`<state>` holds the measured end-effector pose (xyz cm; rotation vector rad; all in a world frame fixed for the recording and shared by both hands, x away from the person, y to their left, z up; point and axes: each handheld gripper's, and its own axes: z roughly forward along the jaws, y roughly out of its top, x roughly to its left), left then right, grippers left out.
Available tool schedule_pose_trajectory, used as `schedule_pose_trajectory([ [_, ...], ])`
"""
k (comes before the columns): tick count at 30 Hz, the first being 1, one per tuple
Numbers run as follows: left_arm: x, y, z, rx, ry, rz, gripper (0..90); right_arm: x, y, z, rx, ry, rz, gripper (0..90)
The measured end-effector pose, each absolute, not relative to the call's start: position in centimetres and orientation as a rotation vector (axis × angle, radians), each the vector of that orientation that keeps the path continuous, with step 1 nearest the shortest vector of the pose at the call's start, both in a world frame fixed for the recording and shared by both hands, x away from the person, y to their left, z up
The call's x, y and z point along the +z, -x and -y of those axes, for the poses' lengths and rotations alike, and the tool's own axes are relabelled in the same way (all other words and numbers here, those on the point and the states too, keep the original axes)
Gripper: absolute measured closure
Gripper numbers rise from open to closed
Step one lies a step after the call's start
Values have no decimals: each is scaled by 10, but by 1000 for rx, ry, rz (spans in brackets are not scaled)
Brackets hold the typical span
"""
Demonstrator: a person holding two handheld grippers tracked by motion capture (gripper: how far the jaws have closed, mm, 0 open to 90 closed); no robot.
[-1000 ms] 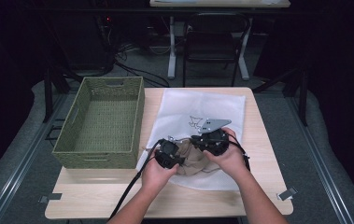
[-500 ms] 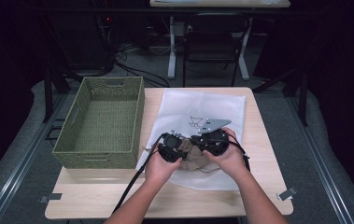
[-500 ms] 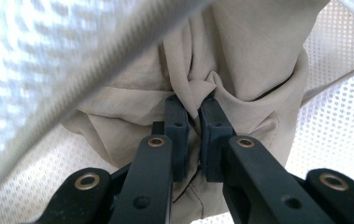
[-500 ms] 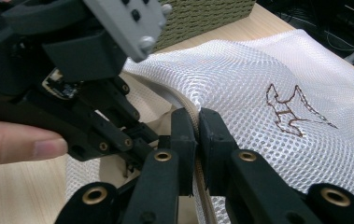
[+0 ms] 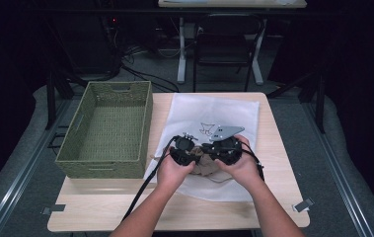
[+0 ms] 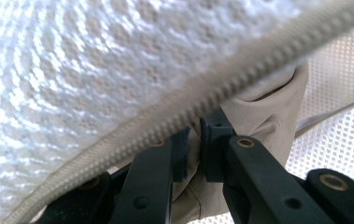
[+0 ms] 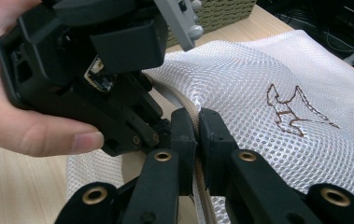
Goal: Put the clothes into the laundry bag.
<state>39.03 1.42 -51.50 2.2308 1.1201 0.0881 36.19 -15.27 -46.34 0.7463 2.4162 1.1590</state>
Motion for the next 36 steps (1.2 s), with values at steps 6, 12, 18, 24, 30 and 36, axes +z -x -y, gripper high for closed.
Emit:
schedule_pose_trajectory([
  [6,-516,-394,-12,92,-2219,-1147,839,-464,-362,152,1156,-742,-2419,854],
  [12,-517,-399,-9,99,-2219,-1155,838,-464,-362,152,1156,-741,-2418,854],
  [18,-517,-404,-5,102,-2209,-1173,837,-463,-362,152,1161,-743,-2416,854],
  [24,-518,-409,-2,118,-2193,-1191,837,-463,-362,153,1164,-741,-2415,857],
  [30,-517,-413,1,137,-2197,-1197,836,-463,-361,152,1161,-736,-2414,861],
  [36,-520,-416,4,138,-2167,-1223,836,-464,-361,150,1156,-730,-2420,862],
])
